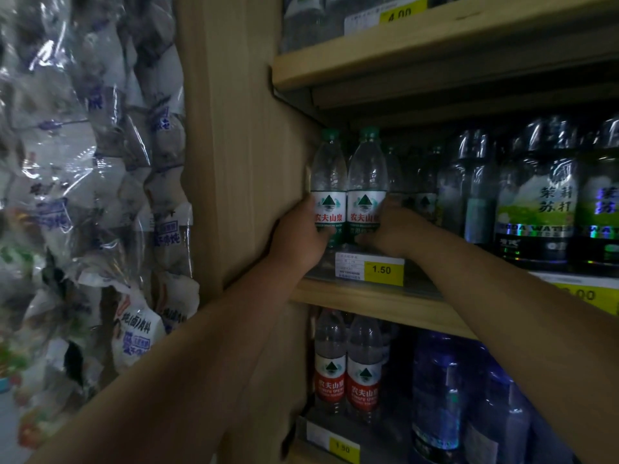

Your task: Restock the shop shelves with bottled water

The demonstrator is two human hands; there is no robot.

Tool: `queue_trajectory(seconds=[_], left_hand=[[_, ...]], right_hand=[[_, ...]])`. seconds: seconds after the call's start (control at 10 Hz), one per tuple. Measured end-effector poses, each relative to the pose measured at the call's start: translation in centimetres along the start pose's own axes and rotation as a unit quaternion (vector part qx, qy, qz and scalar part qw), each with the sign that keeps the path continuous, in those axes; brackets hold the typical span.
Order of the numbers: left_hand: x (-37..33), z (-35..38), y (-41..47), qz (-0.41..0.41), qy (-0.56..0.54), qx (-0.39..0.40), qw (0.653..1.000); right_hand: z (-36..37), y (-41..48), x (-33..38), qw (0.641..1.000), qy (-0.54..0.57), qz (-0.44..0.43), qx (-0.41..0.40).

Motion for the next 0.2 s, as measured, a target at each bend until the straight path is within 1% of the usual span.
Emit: queue_trajectory(seconds=[0.1, 0.2], left_hand=[[0.1, -0.6, -0.8, 0.017, 0.010, -0.007, 1.000], [-0.2, -1.6, -1.9, 0.032, 0.020, -0.034, 0.999]], right_hand=[[0.0, -0.3, 0.0, 1.000, -0.018, -0.012, 0.008], [-0.9, -1.0, 0.2, 0.996, -0.054, -0.057, -0.042]])
Point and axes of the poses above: each hand's wrist, its own y-axis towards the middle knuckle, its own z-axis out of the palm, x = y × z, the point moved 6 cm from there along y, towards the middle knuckle, and after that the axes turned 15 degrees about -x, right-handed, at the moved point
